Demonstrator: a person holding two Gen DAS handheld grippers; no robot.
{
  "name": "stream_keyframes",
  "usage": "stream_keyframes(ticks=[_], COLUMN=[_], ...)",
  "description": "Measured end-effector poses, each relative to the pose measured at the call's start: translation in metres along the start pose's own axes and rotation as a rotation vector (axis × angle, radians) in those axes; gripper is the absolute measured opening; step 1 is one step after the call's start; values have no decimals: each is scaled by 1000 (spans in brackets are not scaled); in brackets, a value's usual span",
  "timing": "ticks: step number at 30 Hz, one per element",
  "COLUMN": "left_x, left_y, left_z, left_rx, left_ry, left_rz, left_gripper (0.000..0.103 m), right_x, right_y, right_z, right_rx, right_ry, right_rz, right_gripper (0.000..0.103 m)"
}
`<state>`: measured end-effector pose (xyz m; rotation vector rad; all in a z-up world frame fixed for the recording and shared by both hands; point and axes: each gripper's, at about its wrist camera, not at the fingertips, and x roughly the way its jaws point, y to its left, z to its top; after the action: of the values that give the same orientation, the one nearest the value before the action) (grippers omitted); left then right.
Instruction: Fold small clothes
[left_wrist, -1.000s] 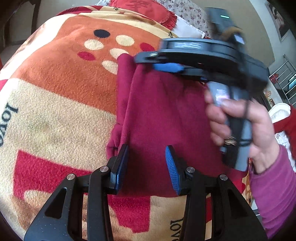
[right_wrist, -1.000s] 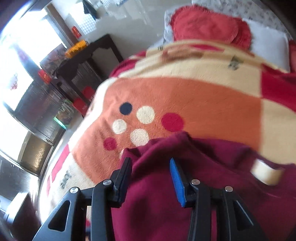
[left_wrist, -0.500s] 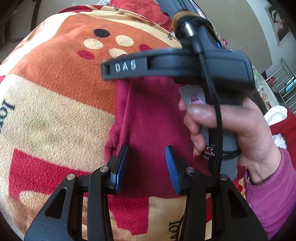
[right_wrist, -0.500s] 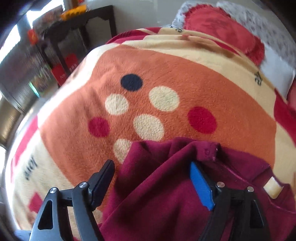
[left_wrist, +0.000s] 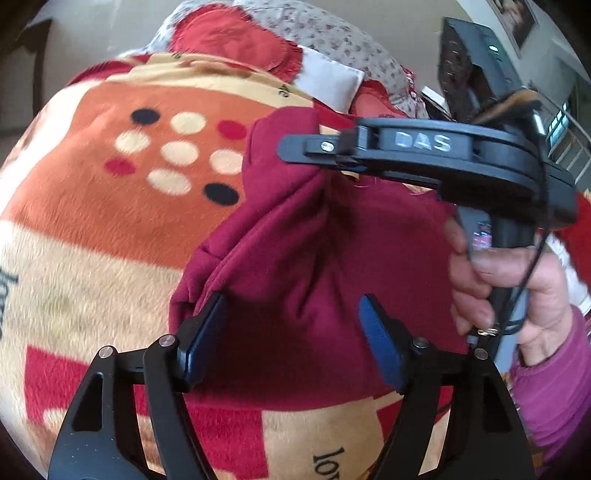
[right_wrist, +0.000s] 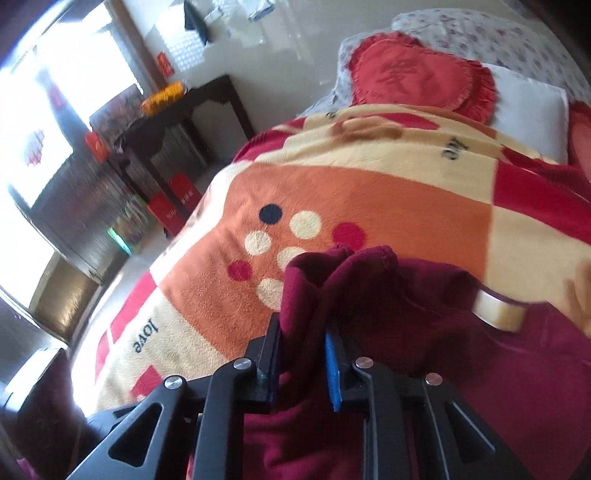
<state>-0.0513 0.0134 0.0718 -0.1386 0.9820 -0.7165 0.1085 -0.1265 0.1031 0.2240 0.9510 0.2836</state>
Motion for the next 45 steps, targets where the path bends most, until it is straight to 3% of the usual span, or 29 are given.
stream_keyframes(ticks=[5, 12, 14, 15, 18, 20, 23, 25, 27, 29, 30, 34, 38, 40, 42, 44, 45], left_x=[-6, -41, -44, -41, -17, 6, 25, 31, 31, 28, 28, 22, 17, 15, 13, 12, 11], left_y=[-6, -35, -31, -28, -17, -9, -3, -4, -8, -12, -12, -12, -21, -27, -32, -34, -34], left_z=[15, 17, 21, 24, 31, 33, 28, 26, 25, 25, 25, 23, 19, 17, 14, 13, 13], left_rx=[-36, 115, 121, 117, 88, 72, 26, 2, 14, 18, 14, 7, 33, 51, 57, 53, 48], left_ry=[-17, -78, -108, -112, -73, -22, 25, 34, 20, 11, 8, -7, -18, -22, -22, -20, -19], left_rz=[-79, -132, -113, -86, 11, 33, 4, -46, -62, -67, -72, -77, -75, -75, -74, -72, -72], left_gripper=[74, 74, 76, 82, 85, 85, 82, 67, 62, 56, 51, 42, 42, 42, 42, 42, 41], right_x=[-23, -43, -42, -43, -45, -46, -46, -45, -43, -44, -45, -39, -16, -5, 4, 10, 10], right_y=[-21, -35, -40, -42, -43, -43, -44, -47, -50, -54, -56, -60, -40, -33, -27, -22, -22], right_z=[-12, -25, -25, -26, -27, -27, -27, -26, -25, -24, -23, -16, 0, 5, 7, 5, 3], right_rx=[49, 74, 92, 101, 115, 112, 120, 140, 170, 209, 229, 326, 257, 236, 204, 148, 132], right_ry=[-19, -31, -33, -35, -38, -34, -26, -16, -4, -34, -54, -65, 18, 51, 67, 82, 82], right_rz=[-2, -4, 11, 19, 37, 40, 48, 55, 56, 55, 68, 115, 55, 39, 16, -49, -71], right_gripper=[18, 18, 18, 18, 18, 18, 18, 18, 28, 68, 75, 80, 85, 85, 78, 35, 31])
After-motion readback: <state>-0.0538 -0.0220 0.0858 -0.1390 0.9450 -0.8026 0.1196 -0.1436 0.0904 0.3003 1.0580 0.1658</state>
